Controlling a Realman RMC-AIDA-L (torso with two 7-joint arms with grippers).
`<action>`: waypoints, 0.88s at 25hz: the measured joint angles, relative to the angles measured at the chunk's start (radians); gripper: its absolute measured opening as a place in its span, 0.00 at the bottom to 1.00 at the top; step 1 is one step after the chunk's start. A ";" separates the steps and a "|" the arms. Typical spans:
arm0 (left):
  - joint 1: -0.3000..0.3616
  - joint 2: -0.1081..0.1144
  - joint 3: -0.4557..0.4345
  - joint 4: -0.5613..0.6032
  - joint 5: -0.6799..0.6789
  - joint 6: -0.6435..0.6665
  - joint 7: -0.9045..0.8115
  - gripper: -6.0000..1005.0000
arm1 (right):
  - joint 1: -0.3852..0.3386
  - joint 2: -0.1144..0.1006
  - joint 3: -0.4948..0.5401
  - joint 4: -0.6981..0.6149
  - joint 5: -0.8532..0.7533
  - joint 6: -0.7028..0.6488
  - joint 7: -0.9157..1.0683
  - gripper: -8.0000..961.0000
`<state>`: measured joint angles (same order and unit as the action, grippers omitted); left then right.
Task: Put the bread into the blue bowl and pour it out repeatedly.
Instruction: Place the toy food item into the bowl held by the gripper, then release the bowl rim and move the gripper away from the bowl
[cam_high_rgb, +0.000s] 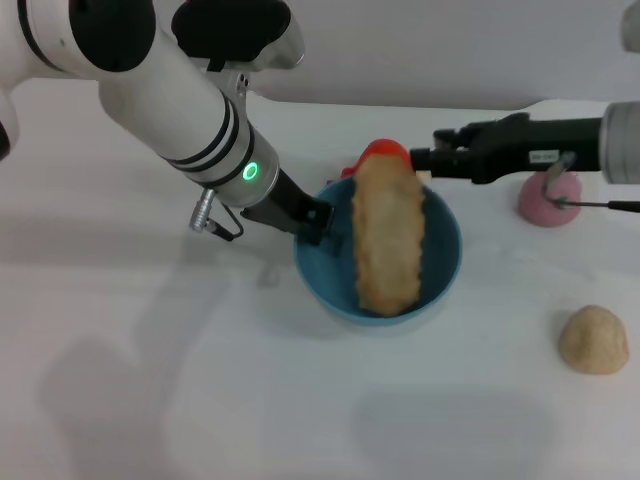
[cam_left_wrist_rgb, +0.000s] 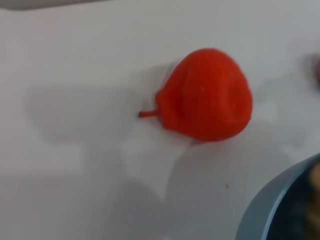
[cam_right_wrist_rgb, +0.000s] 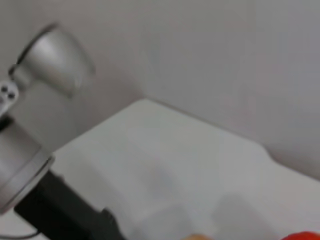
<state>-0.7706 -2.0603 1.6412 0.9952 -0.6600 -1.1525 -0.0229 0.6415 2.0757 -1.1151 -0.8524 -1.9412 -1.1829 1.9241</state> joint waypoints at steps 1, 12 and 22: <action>0.000 0.000 0.000 -0.007 0.000 0.000 0.000 0.02 | -0.013 0.000 0.001 -0.014 0.015 0.005 0.000 0.41; -0.001 -0.006 0.021 -0.026 0.000 0.014 0.000 0.03 | -0.151 -0.001 0.101 -0.100 0.142 0.101 -0.019 0.61; -0.003 -0.007 0.105 -0.083 -0.036 0.078 0.000 0.04 | -0.203 -0.005 0.151 -0.013 0.332 0.133 -0.140 0.61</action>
<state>-0.7739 -2.0678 1.7467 0.9120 -0.6956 -1.0743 -0.0230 0.4384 2.0702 -0.9636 -0.8656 -1.6092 -1.0498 1.7840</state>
